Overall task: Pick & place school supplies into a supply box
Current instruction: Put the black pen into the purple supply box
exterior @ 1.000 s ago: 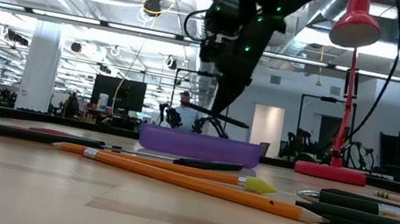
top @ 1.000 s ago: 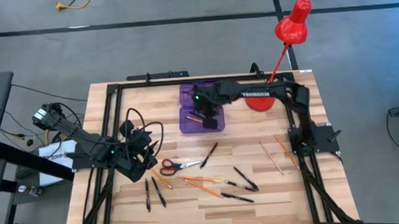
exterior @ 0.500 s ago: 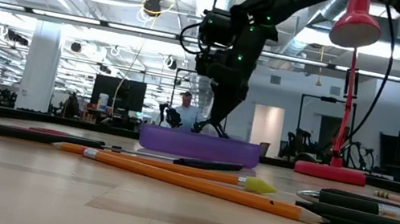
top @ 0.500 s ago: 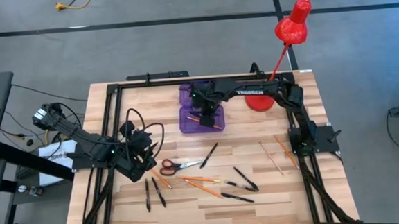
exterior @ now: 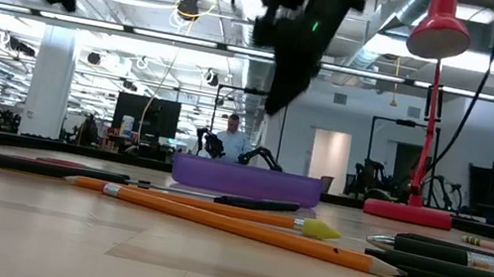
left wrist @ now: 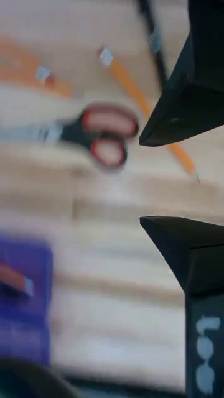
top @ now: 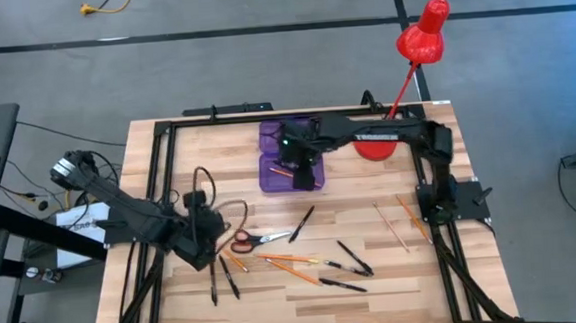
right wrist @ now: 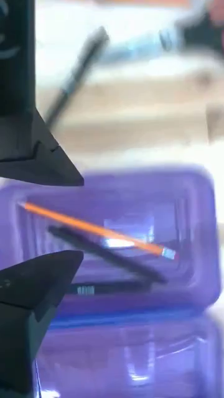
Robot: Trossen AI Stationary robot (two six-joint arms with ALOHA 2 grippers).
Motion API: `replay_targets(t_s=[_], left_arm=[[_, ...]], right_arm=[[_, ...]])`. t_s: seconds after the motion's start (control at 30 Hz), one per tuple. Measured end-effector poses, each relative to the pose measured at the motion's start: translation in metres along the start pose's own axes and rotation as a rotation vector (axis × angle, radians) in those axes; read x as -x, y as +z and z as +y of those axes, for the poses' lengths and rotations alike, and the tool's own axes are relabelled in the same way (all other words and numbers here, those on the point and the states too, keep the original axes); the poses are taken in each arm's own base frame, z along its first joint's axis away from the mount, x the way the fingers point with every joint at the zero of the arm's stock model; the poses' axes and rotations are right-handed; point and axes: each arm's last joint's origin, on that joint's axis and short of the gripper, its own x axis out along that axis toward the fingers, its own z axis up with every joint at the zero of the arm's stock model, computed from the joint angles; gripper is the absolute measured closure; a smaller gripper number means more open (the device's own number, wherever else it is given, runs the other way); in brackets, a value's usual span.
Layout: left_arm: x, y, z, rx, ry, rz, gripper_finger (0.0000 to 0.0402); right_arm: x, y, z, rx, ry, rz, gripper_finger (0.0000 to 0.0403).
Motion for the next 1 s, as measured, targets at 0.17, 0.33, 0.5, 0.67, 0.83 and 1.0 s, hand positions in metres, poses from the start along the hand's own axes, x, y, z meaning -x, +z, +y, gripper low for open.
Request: replay_targets(t_s=[0.17, 0.33, 0.5, 0.67, 0.83, 1.0], left_arm=[[-0.035, -0.004, -0.031, -0.111, -0.151, -0.009, 0.0217], [-0.062, -0.007, -0.054, -0.258, -0.201, 0.021, 0.0217], [-0.085, -0.013, -0.069, -0.387, -0.258, 0.100, 0.0217], [-0.093, -0.016, -0.075, -0.436, -0.298, 0.143, 0.0217], [-0.092, -0.013, -0.078, -0.465, -0.364, 0.116, 0.0217], [-0.093, -0.014, -0.081, -0.545, -0.418, 0.115, 0.0232]], right_arm=[[0.047, 0.001, 0.040, 0.121, 0.019, -0.102, 0.0243], [0.087, -0.008, 0.068, 0.176, -0.008, -0.161, 0.0259], [0.124, -0.024, 0.086, 0.154, -0.011, -0.201, 0.0273], [0.157, -0.040, 0.101, 0.135, 0.000, -0.261, 0.0280], [0.178, -0.054, 0.110, 0.129, -0.083, -0.295, 0.0280], [0.186, -0.059, 0.114, 0.105, -0.114, -0.321, 0.0280]])
